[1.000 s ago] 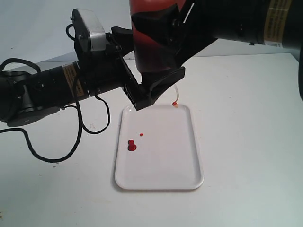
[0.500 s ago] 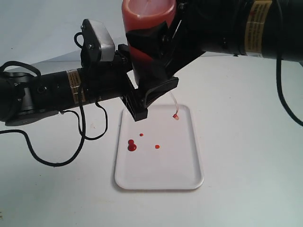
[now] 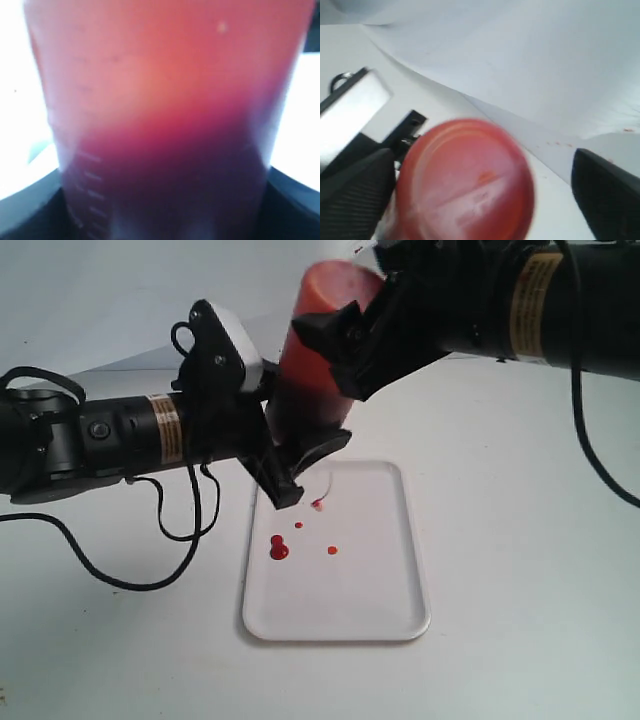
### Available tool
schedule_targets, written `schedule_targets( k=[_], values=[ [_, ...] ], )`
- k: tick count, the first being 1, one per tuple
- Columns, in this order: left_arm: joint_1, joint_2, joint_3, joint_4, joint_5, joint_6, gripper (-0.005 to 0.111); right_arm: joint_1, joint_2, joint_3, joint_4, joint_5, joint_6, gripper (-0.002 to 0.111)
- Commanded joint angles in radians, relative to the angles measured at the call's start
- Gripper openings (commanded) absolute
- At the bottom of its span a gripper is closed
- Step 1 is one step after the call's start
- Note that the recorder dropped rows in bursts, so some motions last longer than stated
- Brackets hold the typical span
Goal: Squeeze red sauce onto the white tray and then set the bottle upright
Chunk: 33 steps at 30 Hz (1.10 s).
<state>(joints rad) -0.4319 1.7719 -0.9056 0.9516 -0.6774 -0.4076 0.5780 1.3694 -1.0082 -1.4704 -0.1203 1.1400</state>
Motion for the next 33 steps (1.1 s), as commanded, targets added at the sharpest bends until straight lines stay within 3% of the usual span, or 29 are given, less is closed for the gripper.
schedule_targets(
  k=[1,9,15,23,33],
  values=[
    [-0.003,-0.014,0.004,0.001,0.110,0.147,0.000,-0.008,-0.015,0.031,-0.038,0.093,-0.058,0.099],
    [-0.003,-0.099,-0.039,-0.019,0.318,0.357,0.000,-0.008,-0.033,0.034,-0.158,0.115,-0.070,0.098],
    [-0.015,-0.109,-0.124,-0.005,0.442,0.440,0.000,-0.008,-0.110,0.036,-0.274,-0.017,-0.064,0.098],
    [-0.113,-0.109,-0.185,0.042,0.554,0.837,0.000,-0.008,-0.223,0.153,-0.274,-0.054,0.069,0.098],
    [-0.161,-0.109,-0.199,0.053,0.621,1.308,0.000,-0.008,-0.278,0.278,-0.274,-0.009,0.243,0.098]
  ],
)
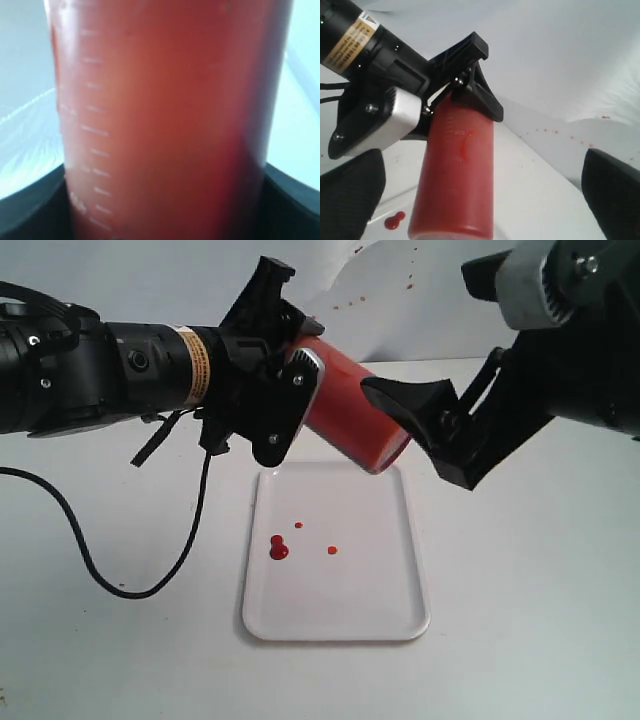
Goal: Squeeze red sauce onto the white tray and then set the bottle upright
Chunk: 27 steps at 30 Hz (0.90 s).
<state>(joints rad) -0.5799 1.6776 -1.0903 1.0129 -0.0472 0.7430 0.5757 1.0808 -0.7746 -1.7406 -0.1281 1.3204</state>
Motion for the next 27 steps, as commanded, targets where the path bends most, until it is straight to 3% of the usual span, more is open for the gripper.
schedule_targets(
  k=[1,14,27],
  values=[
    [-0.016,-0.015,-0.015,-0.009,-0.019,0.185,0.000,-0.006,0.021,0.052,-0.004,-0.001,0.072,0.098],
    [-0.029,-0.015,-0.015,-0.009,-0.071,0.597,0.000,-0.006,0.320,-0.057,0.042,-0.025,0.075,0.098],
    [-0.029,-0.015,-0.015,-0.009,-0.134,0.672,0.000,-0.008,0.565,-0.217,0.137,-0.025,0.070,0.098]
  ],
)
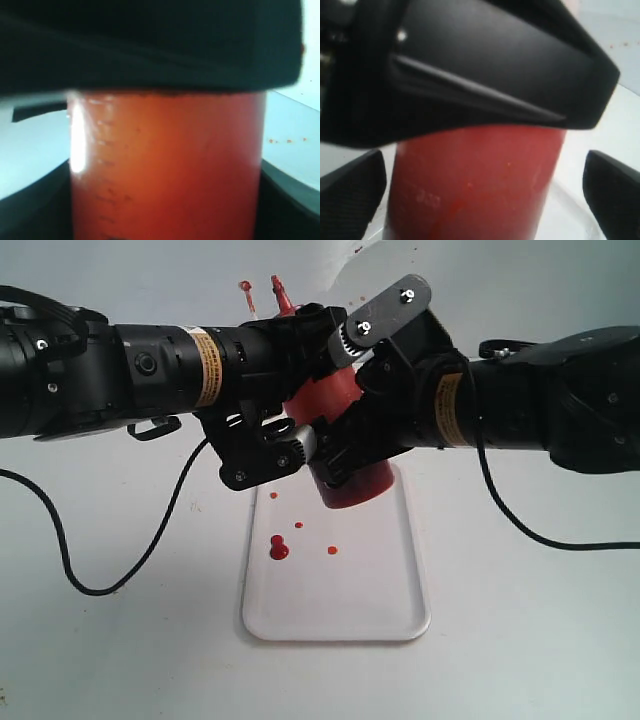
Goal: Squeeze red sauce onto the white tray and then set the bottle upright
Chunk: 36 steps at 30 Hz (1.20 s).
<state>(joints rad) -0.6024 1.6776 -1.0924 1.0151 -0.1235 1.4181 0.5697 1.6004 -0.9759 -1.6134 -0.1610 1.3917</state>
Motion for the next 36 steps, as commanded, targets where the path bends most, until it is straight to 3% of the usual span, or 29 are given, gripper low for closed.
schedule_targets(
  k=[1,4,7,11,14,15,21,23,26,29,32,36],
  values=[
    [-0.007,-0.015,-0.013,-0.011,-0.061,-0.003,0.000,-0.002,0.048,-0.016,0.010,0.007,-0.009,0.098],
    [-0.007,-0.015,-0.013,-0.011,-0.063,-0.003,0.000,-0.002,0.052,-0.016,0.008,0.023,-0.026,0.097],
    [-0.007,-0.015,-0.013,-0.011,-0.062,0.001,0.000,-0.002,0.052,-0.016,-0.002,0.041,-0.028,0.082],
    [-0.007,-0.015,-0.013,-0.011,-0.062,0.003,0.000,-0.002,0.052,-0.016,-0.002,0.035,-0.030,0.046],
    [-0.007,-0.015,-0.013,-0.011,-0.062,0.003,0.000,-0.002,0.053,-0.016,-0.002,0.053,-0.030,0.009],
    [-0.007,-0.015,-0.013,-0.011,-0.062,0.003,0.000,-0.002,0.053,-0.016,-0.002,0.065,-0.030,0.002],
    [-0.007,-0.015,-0.013,-0.011,-0.062,-0.003,0.007,-0.002,0.053,-0.016,-0.002,0.100,-0.030,0.000],
    [-0.007,-0.015,-0.013,-0.032,-0.062,-0.003,0.020,-0.002,0.055,-0.016,-0.002,0.100,-0.030,0.000],
    [-0.007,-0.015,-0.013,-0.108,-0.065,-0.003,0.058,-0.002,0.055,-0.016,-0.002,0.100,-0.030,0.000],
    [-0.007,-0.015,-0.013,-0.186,-0.089,-0.003,0.086,-0.002,0.055,-0.016,-0.002,0.103,-0.030,0.000],
    [-0.007,-0.015,-0.013,-0.229,-0.094,-0.003,0.102,-0.002,0.055,-0.016,0.007,0.122,-0.030,0.000],
    [-0.007,-0.015,-0.013,-0.229,-0.115,-0.003,0.105,-0.002,0.055,-0.016,0.007,0.122,-0.030,0.000]
  ],
)
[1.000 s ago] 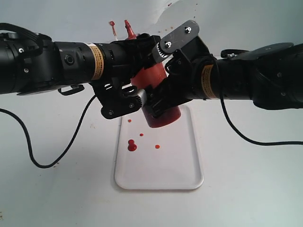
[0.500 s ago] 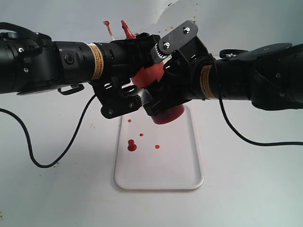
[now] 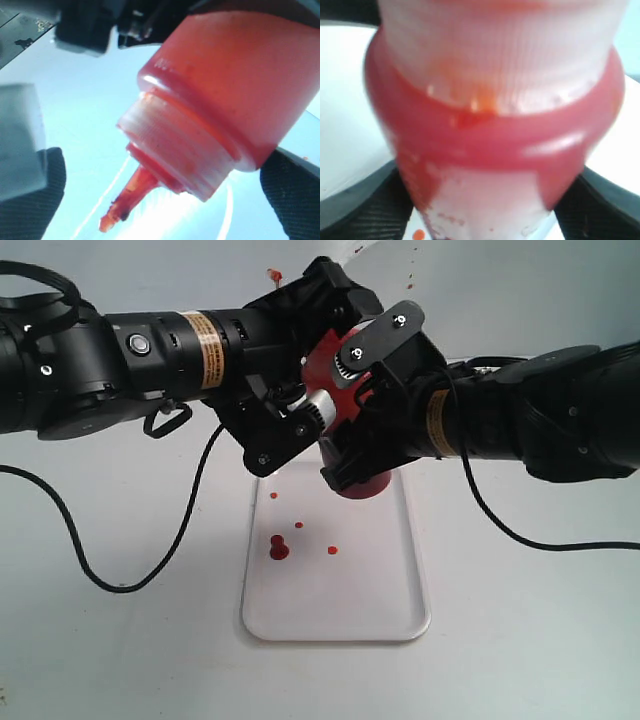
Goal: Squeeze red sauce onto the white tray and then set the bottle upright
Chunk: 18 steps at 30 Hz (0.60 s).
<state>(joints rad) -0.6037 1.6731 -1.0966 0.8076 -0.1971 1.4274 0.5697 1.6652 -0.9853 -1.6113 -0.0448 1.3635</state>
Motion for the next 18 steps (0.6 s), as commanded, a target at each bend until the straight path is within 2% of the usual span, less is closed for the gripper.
schedule_targets(
  k=[1,5,7,11,14,18],
  values=[
    [-0.005,-0.011,-0.008,-0.021,-0.049,-0.012,0.105,-0.002,-0.010,-0.006,0.005,0.016,-0.002,0.000],
    [-0.005,-0.027,-0.008,-0.083,-0.061,-0.012,0.105,-0.002,-0.010,-0.006,0.005,0.104,-0.002,0.000],
    [-0.005,-0.052,-0.008,-0.195,-0.070,-0.012,0.105,-0.008,-0.010,-0.006,0.005,0.134,-0.002,0.000],
    [0.013,-0.112,-0.008,-0.432,-0.070,-0.008,0.105,-0.083,-0.010,-0.006,0.008,0.060,0.006,0.000],
    [0.046,-0.140,-0.008,-0.590,-0.070,-0.013,0.105,-0.145,-0.010,-0.006,0.008,0.021,0.006,0.000],
    [0.103,-0.158,-0.008,-0.876,-0.082,-0.012,0.105,-0.260,-0.003,-0.026,0.032,-0.073,0.004,0.000]
  ],
)
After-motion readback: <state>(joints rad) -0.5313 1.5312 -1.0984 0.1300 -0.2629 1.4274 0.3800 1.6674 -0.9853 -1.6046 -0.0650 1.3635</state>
